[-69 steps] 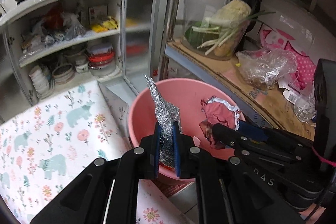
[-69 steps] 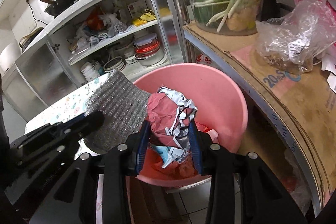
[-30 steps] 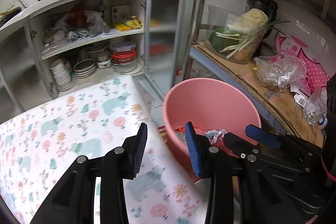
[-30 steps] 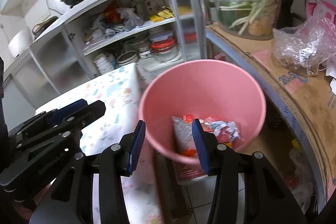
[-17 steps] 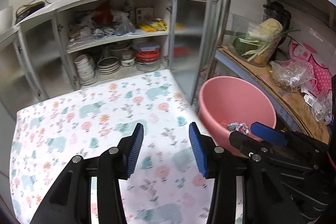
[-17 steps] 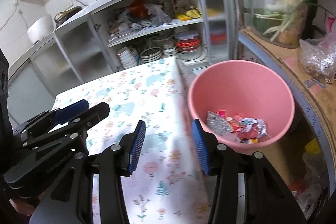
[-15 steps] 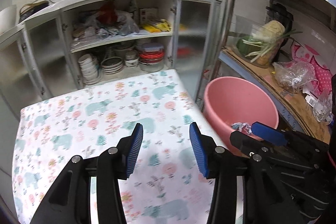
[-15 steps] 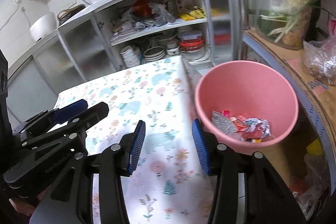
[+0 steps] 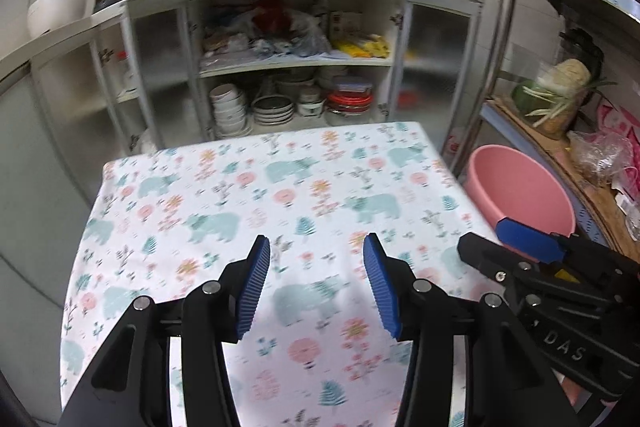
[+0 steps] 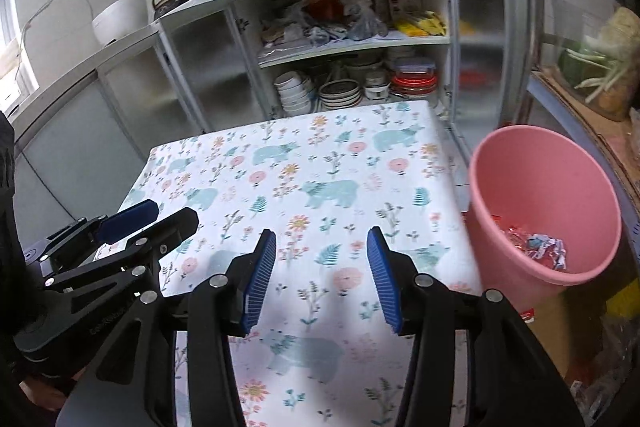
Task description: Collect trash
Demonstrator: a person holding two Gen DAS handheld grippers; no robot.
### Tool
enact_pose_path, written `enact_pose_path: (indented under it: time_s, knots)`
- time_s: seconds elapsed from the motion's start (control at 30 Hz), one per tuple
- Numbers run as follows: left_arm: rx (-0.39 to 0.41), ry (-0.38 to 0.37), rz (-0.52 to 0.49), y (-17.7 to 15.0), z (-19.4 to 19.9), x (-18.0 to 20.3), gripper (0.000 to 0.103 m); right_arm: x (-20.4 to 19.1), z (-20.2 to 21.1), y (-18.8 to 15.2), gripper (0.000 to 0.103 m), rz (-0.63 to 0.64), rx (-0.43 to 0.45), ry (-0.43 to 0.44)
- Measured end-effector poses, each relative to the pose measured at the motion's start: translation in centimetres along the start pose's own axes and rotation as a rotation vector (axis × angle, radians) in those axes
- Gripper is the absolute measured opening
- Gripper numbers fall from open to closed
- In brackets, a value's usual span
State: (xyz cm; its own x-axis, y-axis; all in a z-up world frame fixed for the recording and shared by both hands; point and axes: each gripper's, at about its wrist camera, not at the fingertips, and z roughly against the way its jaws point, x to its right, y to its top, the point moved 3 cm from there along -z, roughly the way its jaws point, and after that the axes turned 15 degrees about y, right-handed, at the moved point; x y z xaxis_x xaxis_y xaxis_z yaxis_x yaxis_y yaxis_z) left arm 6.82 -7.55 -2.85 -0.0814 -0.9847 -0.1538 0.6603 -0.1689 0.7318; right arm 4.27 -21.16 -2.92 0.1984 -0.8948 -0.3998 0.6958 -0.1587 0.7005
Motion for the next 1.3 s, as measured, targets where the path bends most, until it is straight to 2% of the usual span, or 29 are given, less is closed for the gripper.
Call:
enact_pose_path:
  time_s: [0.37,0.77,0.97,1.3]
  knots:
    - [-0.048,0.042,0.063,-1.5,-1.0,-3.4,0.048,-1.6,-1.7,-0.7,0.051,0.014,-0.031,0.016]
    - [-0.052,0.043,0.072,-1.7,-0.7,-3.8,0.048,-2.3,-1.5,-0.8,0.051,0.023,-0.027,0.016]
    - [-0.047,0.031,0.062,-1.6,-0.3,-3.2,0.048,-2.2,-0.4,-1.0,0.051,0.024,-0.013,0.001]
    - [-0.011,-0.05,-0.011,-1.3,1.8,0.5,0.048,-1.2,3.2,-1.9,0.051,-0.004,0.037,-0.058]
